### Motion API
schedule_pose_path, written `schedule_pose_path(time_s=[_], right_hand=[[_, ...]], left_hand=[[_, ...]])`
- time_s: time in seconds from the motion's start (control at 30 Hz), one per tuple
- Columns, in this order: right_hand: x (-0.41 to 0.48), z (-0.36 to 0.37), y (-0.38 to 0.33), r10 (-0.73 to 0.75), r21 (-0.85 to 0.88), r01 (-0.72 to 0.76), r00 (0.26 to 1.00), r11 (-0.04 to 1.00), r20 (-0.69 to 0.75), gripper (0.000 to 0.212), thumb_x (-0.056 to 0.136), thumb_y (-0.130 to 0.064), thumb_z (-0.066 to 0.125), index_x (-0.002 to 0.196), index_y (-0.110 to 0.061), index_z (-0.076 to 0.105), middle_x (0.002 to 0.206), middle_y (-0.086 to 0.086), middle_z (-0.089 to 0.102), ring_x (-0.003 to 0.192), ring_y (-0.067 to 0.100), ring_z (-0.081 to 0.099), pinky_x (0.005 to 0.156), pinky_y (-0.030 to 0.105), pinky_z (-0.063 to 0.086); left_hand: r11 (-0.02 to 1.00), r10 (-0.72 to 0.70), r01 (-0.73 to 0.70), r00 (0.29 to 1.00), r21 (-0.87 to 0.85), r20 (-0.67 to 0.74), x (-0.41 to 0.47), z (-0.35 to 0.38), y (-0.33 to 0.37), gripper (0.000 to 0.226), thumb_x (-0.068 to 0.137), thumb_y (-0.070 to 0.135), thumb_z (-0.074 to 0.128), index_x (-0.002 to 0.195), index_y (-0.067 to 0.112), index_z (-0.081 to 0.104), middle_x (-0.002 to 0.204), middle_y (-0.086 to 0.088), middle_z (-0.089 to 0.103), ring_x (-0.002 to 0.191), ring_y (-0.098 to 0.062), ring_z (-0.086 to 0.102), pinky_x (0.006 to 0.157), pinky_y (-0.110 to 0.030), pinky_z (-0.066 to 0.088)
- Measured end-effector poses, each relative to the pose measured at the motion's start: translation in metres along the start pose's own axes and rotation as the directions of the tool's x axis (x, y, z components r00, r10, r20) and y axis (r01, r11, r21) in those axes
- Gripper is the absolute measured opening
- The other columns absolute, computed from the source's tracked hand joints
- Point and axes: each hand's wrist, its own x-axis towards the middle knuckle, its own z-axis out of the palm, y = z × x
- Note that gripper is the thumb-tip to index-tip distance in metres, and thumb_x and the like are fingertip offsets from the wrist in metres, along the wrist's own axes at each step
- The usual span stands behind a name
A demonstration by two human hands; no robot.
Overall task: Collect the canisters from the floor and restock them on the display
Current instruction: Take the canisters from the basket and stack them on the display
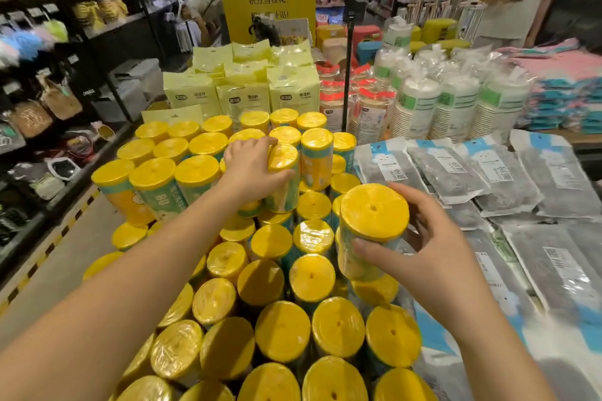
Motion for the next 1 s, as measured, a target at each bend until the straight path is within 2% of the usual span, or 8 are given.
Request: schedule_pose_path(time_s=[0.13,0.37,0.43,0.53,0.63,0.73,0.87,1.0], right_hand=[[0.019,0.006,0.007,0.023,-0.010,-0.023,1.000,1.000,0.011,0.088,0.050,-0.053,0.089,0.130,-0.052,0.053,0.128,-0.029,0.061,0.121,-0.005,0.057,0.103,0.033,0.050],[0.090,0.024,0.011,-0.024,-0.008,0.024,0.999,1.000,0.032,0.074,0.069,-0.045,0.088,0.135,-0.044,0.053,0.129,-0.023,0.060,0.120,-0.004,0.055,0.098,0.029,0.049],[0.114,0.034,0.017,-0.038,-0.077,0.040,0.999,0.996,0.032,0.076,0.071,-0.045,0.089,0.136,-0.043,0.051,0.132,-0.017,0.058,0.119,-0.003,0.054,0.097,0.027,0.049],[0.146,0.049,0.031,-0.042,-0.171,0.052,0.997,0.984,0.063,0.079,0.070,-0.047,0.090,0.137,-0.044,0.049,0.136,-0.009,0.054,0.120,0.006,0.054,0.105,0.039,0.048],[0.165,0.059,0.044,-0.020,-0.228,0.040,0.996,0.973,0.088,0.089,0.069,-0.048,0.090,0.145,-0.036,0.047,0.140,-0.007,0.052,0.124,0.010,0.052,0.105,0.039,0.047],[0.172,0.066,0.051,-0.017,-0.257,0.041,0.995,0.966,0.095,0.092,0.069,-0.047,0.091,0.147,-0.032,0.046,0.143,-0.005,0.051,0.125,0.012,0.052,0.104,0.036,0.047],[0.170,0.071,0.061,0.014,-0.243,0.012,0.994,0.970,0.106,0.091,0.070,-0.044,0.091,0.148,-0.030,0.045,0.142,-0.005,0.052,0.120,0.010,0.051,0.096,0.029,0.045],[0.165,0.071,0.064,0.027,-0.248,-0.001,0.994,0.969,0.103,0.089,0.072,-0.041,0.090,0.148,-0.031,0.044,0.144,-0.006,0.051,0.121,0.008,0.049,0.098,0.031,0.046]], left_hand=[[0.999,0.039,-0.038,0.999,0.036,-0.011,-0.001,0.007,-0.004,0.073,0.085,0.066,0.062,0.146,0.030,0.044,0.141,-0.006,0.052,0.135,-0.034,0.036,0.114,-0.052,0.021],[0.991,0.096,-0.090,0.993,0.101,-0.062,-0.015,-0.002,-0.004,0.070,0.086,0.063,0.065,0.144,0.028,0.049,0.148,-0.006,0.045,0.143,-0.031,0.030,0.122,-0.057,0.009],[0.992,0.123,-0.117,0.983,0.056,-0.133,-0.029,-0.011,-0.002,0.066,0.088,0.059,0.065,0.143,0.026,0.050,0.148,-0.005,0.045,0.142,-0.030,0.031,0.122,-0.057,0.012],[0.988,0.123,-0.140,0.966,-0.058,-0.225,-0.061,-0.025,0.000,0.060,0.089,0.052,0.066,0.141,0.026,0.051,0.143,0.001,0.049,0.137,-0.022,0.032,0.119,-0.057,0.020],[0.980,0.131,-0.168,0.950,-0.108,-0.284,-0.098,-0.036,0.002,0.058,0.089,0.050,0.065,0.140,0.025,0.052,0.138,0.005,0.052,0.133,-0.015,0.036,0.115,-0.060,0.027],[0.972,0.091,-0.144,0.959,-0.188,-0.269,-0.129,-0.044,0.000,0.057,0.090,0.056,0.056,0.142,0.031,0.049,0.138,0.015,0.049,0.134,-0.009,0.037,0.118,-0.059,0.026],[0.956,0.027,-0.100,0.966,-0.274,-0.258,-0.152,-0.047,-0.006,0.054,0.090,0.057,0.056,0.141,0.041,0.045,0.134,0.029,0.041,0.132,0.003,0.031,0.115,-0.060,0.029],[0.953,-0.004,-0.069,0.971,-0.296,-0.239,-0.164,-0.052,-0.007,0.053,0.090,0.056,0.057,0.140,0.041,0.046,0.136,0.026,0.046,0.132,0.004,0.033,0.115,-0.058,0.031]])
